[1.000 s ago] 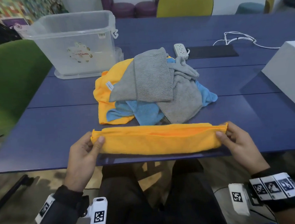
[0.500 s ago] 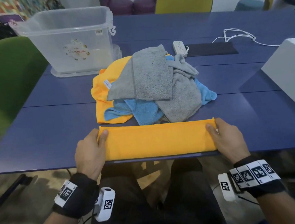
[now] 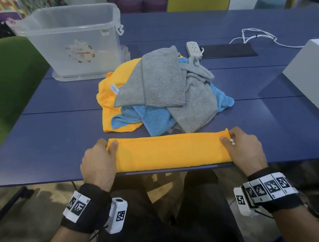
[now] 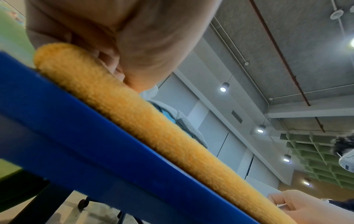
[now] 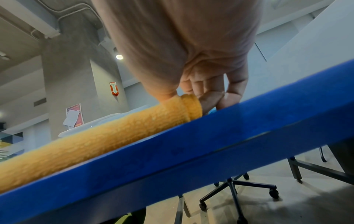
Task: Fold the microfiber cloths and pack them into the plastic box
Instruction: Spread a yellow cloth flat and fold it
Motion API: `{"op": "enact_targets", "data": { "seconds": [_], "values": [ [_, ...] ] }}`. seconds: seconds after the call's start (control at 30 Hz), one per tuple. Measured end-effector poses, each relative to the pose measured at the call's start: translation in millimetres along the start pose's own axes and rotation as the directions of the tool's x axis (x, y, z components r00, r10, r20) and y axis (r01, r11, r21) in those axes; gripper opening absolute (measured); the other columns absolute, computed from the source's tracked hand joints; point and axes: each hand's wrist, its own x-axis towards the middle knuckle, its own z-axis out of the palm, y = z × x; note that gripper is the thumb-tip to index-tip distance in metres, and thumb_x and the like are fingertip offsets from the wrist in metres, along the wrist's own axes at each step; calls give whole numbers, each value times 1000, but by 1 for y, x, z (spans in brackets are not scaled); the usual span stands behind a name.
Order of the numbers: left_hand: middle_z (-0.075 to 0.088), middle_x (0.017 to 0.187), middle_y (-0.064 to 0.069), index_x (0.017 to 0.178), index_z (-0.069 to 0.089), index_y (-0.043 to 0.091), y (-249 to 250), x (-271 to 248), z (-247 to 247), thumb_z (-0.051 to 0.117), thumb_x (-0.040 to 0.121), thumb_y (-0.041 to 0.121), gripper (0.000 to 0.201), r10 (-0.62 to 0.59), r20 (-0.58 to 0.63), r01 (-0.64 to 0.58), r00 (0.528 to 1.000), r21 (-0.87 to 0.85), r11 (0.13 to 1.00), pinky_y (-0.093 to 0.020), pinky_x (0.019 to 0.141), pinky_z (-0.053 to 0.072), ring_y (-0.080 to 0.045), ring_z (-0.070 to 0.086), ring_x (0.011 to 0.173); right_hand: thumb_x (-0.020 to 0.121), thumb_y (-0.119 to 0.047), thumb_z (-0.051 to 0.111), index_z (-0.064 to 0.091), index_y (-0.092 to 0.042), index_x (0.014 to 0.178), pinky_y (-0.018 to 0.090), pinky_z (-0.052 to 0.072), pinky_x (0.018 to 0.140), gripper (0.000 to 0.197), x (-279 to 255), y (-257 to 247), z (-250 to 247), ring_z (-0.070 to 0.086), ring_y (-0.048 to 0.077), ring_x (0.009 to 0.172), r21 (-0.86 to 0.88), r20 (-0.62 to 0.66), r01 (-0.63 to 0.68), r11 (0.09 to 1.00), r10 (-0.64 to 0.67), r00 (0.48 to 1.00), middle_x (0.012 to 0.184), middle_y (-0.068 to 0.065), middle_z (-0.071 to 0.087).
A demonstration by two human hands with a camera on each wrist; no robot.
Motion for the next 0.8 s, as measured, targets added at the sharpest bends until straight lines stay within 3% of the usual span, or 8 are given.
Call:
{"op": "enact_targets", "data": {
  "seconds": [0.2,0.3,0.37,0.5,0.6,0.67,0.73,0.8],
  "values": [
    [56,77,-7,97,58,10,-3,1,0,50,103,48,39,-7,-21,9,1000,65,998,-38,63,41,-28,51,72,100,-43,56,55,-14,112,36,41,67,31,-3,0,-1,53,28,80,-8,6,7,1000,-7,1000,88,7,59],
    [63,85,-10,95,58,10,-7,0,-4,52,101,51,41,-13,-5,13,1000,62,998,-38,62,42,-26,53,72,99,-43,56,53,-16,120,38,43,71,35,-6,-3,-3,56,27,85,19,2,3,1000,-3,1000,102,9,63],
    [63,99,-11,102,60,11,-10,-3,-9,54,100,53,43,2,-36,-3,999,-8,1000,-39,65,42,-28,57,81,98,-42,57,50,-15,130,45,49,79,42,-13,-7,-6,61,30,96,17,-109,51,999,-48,993,119,10,60],
    [53,126,-13,128,60,9,1,-23,-7,52,103,43,43,263,-168,-267,950,-4,964,-51,87,49,-34,54,112,97,-31,57,49,-13,139,51,48,94,46,-39,-40,0,54,30,119,10,-288,303,953,-288,913,137,10,52],
    [43,155,-14,143,54,10,28,-45,25,39,106,31,45,569,-39,-570,821,-11,822,-57,117,34,-33,36,147,104,-29,43,46,-12,148,45,37,115,47,-65,-80,34,43,22,139,76,-122,577,813,-567,815,150,6,48],
    [27,167,-10,155,41,11,38,-53,50,29,106,29,53,655,114,-661,747,24,750,-59,124,20,-27,15,158,104,-30,28,34,-14,156,44,21,124,55,-75,-100,61,22,14,153,72,45,663,746,-666,745,163,2,32],
    [21,170,-8,160,31,11,37,-51,65,24,106,29,57,664,189,-688,723,106,718,-59,124,18,-25,9,159,103,-35,13,21,-18,161,41,10,127,61,-74,-104,79,3,7,155,71,144,663,746,-665,733,169,-4,14],
    [19,170,-6,161,29,11,32,-46,67,21,109,32,57,640,188,-664,745,122,738,-56,125,16,-23,7,159,105,-43,9,14,-21,162,40,8,126,61,-67,-95,86,-4,5,155,1,157,653,758,-645,748,169,-7,5]
  ]
}}
